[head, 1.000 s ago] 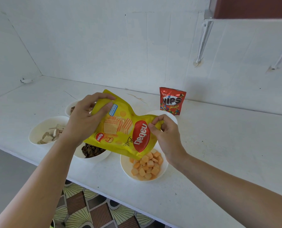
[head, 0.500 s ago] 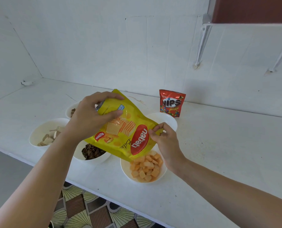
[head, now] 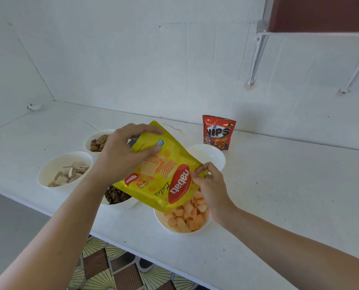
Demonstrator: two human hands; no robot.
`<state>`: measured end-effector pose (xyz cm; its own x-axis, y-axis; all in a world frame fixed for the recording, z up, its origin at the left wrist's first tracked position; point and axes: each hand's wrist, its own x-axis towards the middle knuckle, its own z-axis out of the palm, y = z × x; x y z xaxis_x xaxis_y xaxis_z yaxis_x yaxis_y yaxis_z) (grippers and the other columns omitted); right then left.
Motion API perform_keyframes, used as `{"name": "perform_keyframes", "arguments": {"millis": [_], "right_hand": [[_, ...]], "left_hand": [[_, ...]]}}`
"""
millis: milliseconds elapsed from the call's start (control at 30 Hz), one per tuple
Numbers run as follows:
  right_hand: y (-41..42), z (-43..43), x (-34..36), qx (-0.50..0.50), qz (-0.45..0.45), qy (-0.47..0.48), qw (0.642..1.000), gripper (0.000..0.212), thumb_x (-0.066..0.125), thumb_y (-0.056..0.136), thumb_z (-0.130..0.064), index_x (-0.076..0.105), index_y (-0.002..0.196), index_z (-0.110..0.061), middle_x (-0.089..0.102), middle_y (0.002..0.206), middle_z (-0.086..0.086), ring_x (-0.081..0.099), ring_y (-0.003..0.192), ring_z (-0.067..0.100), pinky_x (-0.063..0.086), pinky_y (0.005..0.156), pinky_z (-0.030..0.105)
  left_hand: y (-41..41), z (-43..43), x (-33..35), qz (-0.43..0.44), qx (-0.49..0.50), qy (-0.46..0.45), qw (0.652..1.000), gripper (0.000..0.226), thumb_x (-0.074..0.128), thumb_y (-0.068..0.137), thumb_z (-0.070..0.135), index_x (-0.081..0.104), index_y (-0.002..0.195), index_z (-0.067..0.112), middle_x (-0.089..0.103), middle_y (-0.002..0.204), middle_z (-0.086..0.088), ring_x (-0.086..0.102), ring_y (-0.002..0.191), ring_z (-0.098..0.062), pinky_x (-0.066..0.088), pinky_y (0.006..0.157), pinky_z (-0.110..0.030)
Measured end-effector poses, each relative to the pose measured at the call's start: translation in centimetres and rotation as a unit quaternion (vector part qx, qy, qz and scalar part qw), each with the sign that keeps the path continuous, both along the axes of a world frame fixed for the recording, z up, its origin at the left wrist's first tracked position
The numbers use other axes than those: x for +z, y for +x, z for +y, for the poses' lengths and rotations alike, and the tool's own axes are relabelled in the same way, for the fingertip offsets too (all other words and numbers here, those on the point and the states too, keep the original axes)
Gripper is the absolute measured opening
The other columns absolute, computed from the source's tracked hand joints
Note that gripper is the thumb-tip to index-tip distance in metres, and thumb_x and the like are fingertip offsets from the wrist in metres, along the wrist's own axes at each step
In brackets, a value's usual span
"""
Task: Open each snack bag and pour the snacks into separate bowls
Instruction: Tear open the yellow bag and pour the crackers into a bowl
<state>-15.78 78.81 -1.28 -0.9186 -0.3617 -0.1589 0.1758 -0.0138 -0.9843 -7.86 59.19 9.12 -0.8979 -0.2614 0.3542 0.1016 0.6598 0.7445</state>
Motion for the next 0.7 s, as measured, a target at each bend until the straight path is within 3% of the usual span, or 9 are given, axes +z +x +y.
{"name": "perform_keyframes", "arguments": {"millis": [367, 533, 700], "right_hand": [[-0.2, -0.6, 4.0, -0.01, 0.107, -0.118, 0.987, 0.016, 0.061, 0.098, -0.016, 0.051, 0.086, -0.018, 0.07, 0.099, 0.012, 0.07, 0.097, 0.022, 0.059, 0.073, 0.028], [-0.1, -0.5, 2.6, -0.019, 0.114, -0.07, 0.991, 0.018, 0.062, 0.098, -0.026, 0.053, 0.083, -0.027, 0.067, 0.104, 0.021, 0.067, 0.102, 0.034, 0.059, 0.085, 0.053], [-0.1, -0.4, 0.8, -0.013, 0.075, -0.004, 0.997, 0.018, 0.062, 0.097, -0.032, 0.053, 0.081, -0.033, 0.071, 0.102, 0.011, 0.07, 0.099, 0.028, 0.061, 0.083, 0.05]], "left_hand": [[0.7, 0.4, 5.5, 0.099, 0.02, -0.026, 0.995, 0.027, 0.082, 0.084, 0.029, 0.075, 0.109, 0.037, 0.069, 0.11, 0.005, 0.065, 0.102, -0.016, 0.06, 0.082, -0.046], [0.4, 0.6, 4.1, 0.089, 0.028, -0.037, 0.995, 0.026, 0.081, 0.085, 0.031, 0.074, 0.11, 0.037, 0.069, 0.109, 0.006, 0.065, 0.1, -0.017, 0.059, 0.083, -0.047], [-0.2, 1.1, 1.7, 0.046, 0.011, -0.04, 0.998, 0.028, 0.081, 0.085, 0.03, 0.073, 0.11, 0.039, 0.068, 0.109, 0.01, 0.064, 0.102, -0.015, 0.058, 0.086, -0.045]]}}
